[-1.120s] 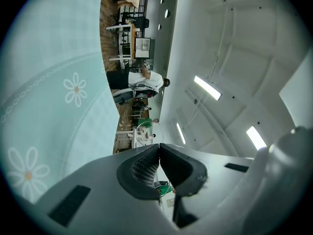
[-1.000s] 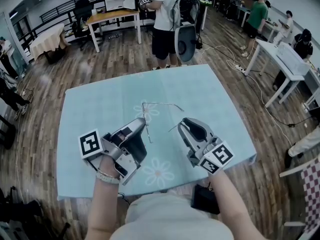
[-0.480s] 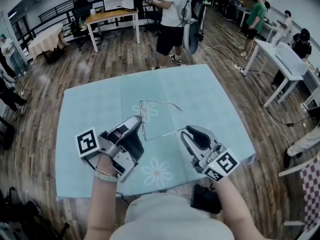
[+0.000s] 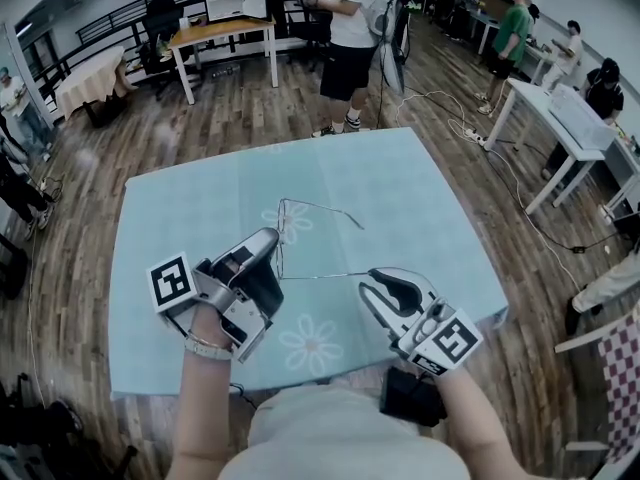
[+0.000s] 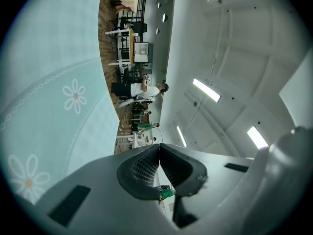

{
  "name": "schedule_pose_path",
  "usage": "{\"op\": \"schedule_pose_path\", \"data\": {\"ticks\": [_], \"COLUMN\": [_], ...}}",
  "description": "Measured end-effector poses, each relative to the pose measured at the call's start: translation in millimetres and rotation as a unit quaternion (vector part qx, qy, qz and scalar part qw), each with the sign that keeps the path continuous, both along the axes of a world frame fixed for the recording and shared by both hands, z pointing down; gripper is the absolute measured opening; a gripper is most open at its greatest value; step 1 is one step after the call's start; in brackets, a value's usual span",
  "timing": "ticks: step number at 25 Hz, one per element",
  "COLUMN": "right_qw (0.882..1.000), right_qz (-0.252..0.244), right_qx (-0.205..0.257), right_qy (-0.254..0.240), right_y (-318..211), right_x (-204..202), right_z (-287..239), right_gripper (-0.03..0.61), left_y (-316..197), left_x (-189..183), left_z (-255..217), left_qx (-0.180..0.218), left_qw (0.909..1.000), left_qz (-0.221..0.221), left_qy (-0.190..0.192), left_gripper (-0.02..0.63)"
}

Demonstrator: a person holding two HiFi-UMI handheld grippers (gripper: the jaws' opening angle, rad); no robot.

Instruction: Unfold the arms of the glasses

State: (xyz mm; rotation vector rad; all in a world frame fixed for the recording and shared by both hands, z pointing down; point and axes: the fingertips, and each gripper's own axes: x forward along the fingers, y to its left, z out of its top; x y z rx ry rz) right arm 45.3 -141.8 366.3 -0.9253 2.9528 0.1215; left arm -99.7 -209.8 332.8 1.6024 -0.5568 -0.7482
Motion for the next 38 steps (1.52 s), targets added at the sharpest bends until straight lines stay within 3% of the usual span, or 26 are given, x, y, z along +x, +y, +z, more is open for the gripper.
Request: {"op": "schedule_pose_path", "data": {"ticks": [4, 15, 21, 24, 28, 31, 35, 38], "right_qw": [1.000, 0.999, 0.999, 0.999, 0.996, 0.991, 0.980, 0.976], "right_qz": [0.014, 0.034, 0.039, 0.042, 0.081, 0.125, 0.188, 0.205], "right_qx": [-0.003, -0.008, -0.001, 0.008, -0.004, -0.036, -0.069, -0.079], "right_qy": [0.016, 0.018, 0.014, 0.018, 0.022, 0.021, 0.012, -0.001], "right_y": [-4, -14, -7, -2, -8, -17, -28, -35], "right_x": [0, 9, 14, 22, 26, 29, 37, 44], "right_z": [8, -3, -12, -20, -28, -32, -38, -44], "right_gripper": [0.095, 0.227, 0.242, 0.217, 0.085, 0.025, 0.006, 0.006], "left_y": [3, 6, 10, 10, 9, 10, 8, 3], "left_x": [2, 13, 15, 23, 23, 22, 21, 25], "left_z": [3, -2, 0, 1, 2, 2, 3, 7], "left_qx": [0.004, 0.008, 0.011, 0.021, 0.033, 0.036, 0.040, 0.052], "left_qw": [0.9999, 0.9996, 0.9997, 0.9997, 0.9994, 0.9993, 0.9987, 0.9967], "left_qz": [0.009, 0.023, 0.021, 0.008, -0.009, -0.013, -0.028, -0.059], "left_qy": [0.009, 0.010, 0.007, -0.006, -0.010, -0.004, -0.010, -0.019], "left_gripper": [0.011, 0.011, 0.011, 0.011, 0.011, 0.011, 0.011, 0.011]}}
